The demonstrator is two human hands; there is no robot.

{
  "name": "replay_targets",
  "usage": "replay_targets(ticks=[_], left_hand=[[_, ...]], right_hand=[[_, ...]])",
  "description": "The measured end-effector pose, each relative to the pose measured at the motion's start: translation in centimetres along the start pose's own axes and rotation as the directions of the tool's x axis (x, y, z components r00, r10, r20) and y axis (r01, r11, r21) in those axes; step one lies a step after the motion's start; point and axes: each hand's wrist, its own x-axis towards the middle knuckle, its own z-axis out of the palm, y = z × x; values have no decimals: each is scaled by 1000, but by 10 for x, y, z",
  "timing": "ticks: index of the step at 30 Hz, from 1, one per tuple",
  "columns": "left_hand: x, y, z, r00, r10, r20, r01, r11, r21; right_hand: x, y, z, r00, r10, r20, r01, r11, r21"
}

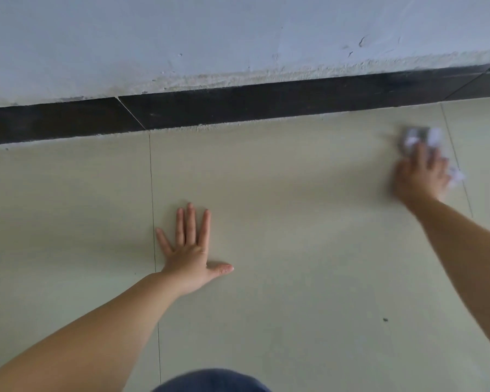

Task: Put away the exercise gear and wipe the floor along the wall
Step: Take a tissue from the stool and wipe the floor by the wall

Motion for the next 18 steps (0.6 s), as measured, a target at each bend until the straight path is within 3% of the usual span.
replay_targets(ticks=[2,4,7,9,10,12,14,15,16,17,18], left_hand=[[1,1,-2,1000,-8,13,8,1000,-6],[3,0,-2,1000,-14,4,14,1000,-24],[2,1,-7,999,-29,12,30,999,-27],[0,3,-3,1000,-22,14,22,999,-32],[-1,3,-2,1000,-17,20,17,999,-29],[-4,5,-1,1000,-3,29,4,1000,-27],[-3,4,2,1000,24,7,-24,999,-30],[-1,3,2,999,32,-4,-32,999,-42],[0,2,2,999,32,-13,-33,998,-56],[1,1,3,999,30,-26,-31,998,-60],[3,0,4,999,27,-40,-29,998,-55]], right_hand=[[9,16,-21,926,363,102,-369,928,49],[2,1,-15,906,396,151,-403,915,18],[-50,-57,8,980,131,152,-129,991,-24],[-118,-99,21,941,-128,313,146,989,-37],[-156,-120,24,877,-251,410,289,957,-33],[-226,-150,19,636,-494,593,577,814,58],[-251,-148,12,398,-631,666,745,645,167],[-241,-141,9,334,-655,678,787,590,182],[-225,-131,8,320,-666,673,811,560,169],[-206,-120,7,379,-655,653,801,586,123],[-186,-108,5,499,-601,624,735,675,62]])
